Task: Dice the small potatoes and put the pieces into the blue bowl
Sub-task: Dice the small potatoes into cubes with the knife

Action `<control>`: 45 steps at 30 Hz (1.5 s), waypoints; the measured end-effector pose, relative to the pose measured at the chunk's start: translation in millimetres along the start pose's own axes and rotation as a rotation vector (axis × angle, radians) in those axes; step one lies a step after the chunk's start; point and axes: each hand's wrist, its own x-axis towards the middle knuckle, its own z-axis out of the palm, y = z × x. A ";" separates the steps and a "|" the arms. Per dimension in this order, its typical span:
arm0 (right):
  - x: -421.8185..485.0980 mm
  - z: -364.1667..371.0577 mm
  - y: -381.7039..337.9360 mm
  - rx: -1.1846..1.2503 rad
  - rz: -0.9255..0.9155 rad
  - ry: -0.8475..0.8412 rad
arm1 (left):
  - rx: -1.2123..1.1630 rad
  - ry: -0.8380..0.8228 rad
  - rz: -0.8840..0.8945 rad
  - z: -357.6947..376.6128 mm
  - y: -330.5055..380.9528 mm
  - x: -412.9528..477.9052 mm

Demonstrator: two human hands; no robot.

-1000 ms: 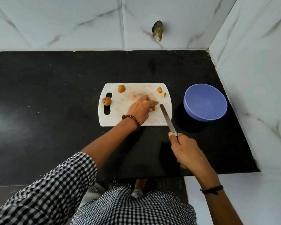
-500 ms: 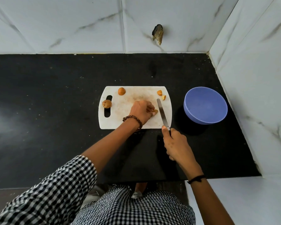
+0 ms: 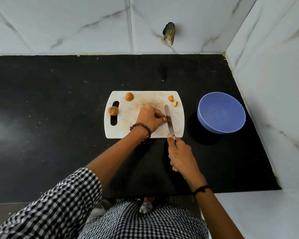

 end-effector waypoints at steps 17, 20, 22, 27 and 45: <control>8.1 -12.3 -21.3 -0.324 -0.019 -0.022 | 0.004 0.003 -0.021 1.1 11.7 -2.4; 4.9 -15.6 -22.9 -0.401 -0.041 -0.015 | -0.010 -0.024 -0.019 -2.5 10.7 -2.4; 4.0 -18.2 -22.3 -0.421 -0.054 -0.016 | -0.019 -0.045 -0.014 -4.7 9.6 -2.3; 3.3 -20.9 -20.8 -0.437 -0.078 -0.005 | -0.015 -0.078 0.004 -7.6 9.0 -0.6; -11.5 -29.6 2.3 -0.524 -0.082 -0.025 | -0.031 -0.030 -0.024 -3.3 8.9 -1.6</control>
